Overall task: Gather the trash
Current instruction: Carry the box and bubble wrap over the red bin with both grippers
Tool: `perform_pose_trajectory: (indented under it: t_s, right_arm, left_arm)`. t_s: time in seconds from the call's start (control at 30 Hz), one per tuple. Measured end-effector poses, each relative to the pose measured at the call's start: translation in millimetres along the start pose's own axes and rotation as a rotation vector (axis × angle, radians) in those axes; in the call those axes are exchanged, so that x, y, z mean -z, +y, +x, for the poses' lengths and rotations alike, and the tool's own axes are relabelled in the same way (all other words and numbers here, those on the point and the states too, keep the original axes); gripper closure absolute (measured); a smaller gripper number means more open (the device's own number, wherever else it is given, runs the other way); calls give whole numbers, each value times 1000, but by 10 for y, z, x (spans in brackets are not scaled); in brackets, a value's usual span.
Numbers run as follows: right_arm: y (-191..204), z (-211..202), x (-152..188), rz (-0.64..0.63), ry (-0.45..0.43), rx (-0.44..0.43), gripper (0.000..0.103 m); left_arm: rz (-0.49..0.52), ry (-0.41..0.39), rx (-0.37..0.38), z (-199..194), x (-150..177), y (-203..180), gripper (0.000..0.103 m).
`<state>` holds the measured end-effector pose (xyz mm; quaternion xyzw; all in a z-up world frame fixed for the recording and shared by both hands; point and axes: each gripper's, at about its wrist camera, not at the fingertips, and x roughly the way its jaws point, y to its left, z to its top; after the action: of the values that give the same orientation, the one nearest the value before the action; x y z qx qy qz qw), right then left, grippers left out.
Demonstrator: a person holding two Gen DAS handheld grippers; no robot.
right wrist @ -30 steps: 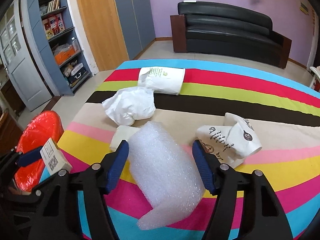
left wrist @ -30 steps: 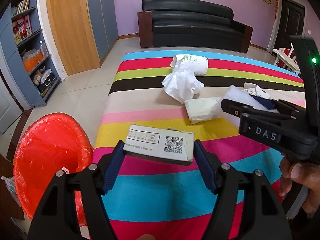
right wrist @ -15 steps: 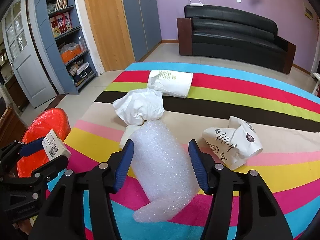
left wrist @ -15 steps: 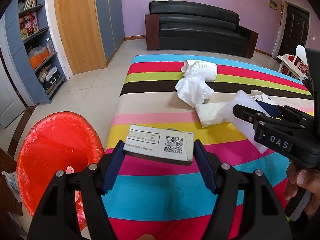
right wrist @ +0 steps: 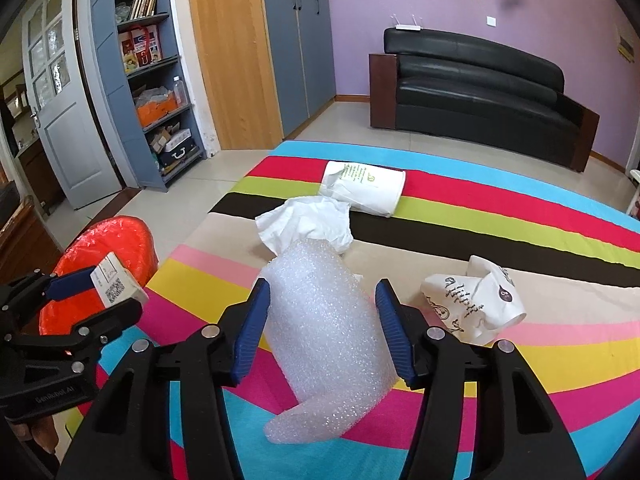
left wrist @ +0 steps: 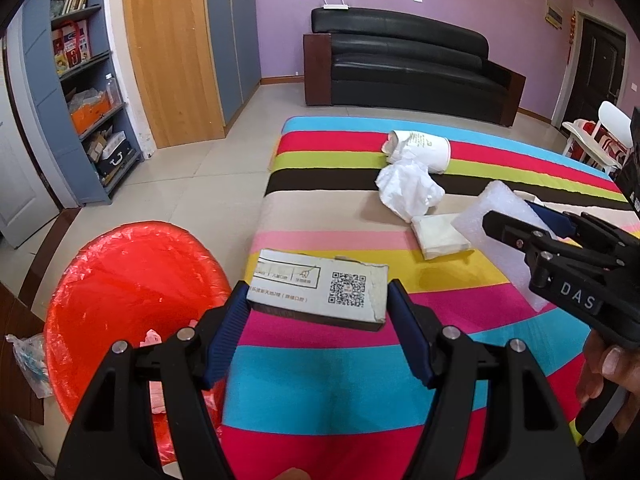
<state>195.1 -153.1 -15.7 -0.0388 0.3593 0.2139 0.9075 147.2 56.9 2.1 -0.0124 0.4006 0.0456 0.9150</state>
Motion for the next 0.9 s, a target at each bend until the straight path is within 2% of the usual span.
perform_pose_trajectory:
  t_s: [0.4,0.7,0.9]
  right_arm:
    - [257,-35,-58,-49,-32,-6,50]
    - [595,-44,-170,-79,-58,-48,50]
    - [898,-28,-242,-116,-66,-90,50]
  left_arm:
    - [-56,-23,-36,-151,19,340,36]
    - [-152,-60,-75,-394,27,840,36]
    - [-201,-87,-134,-565,54,1176,36]
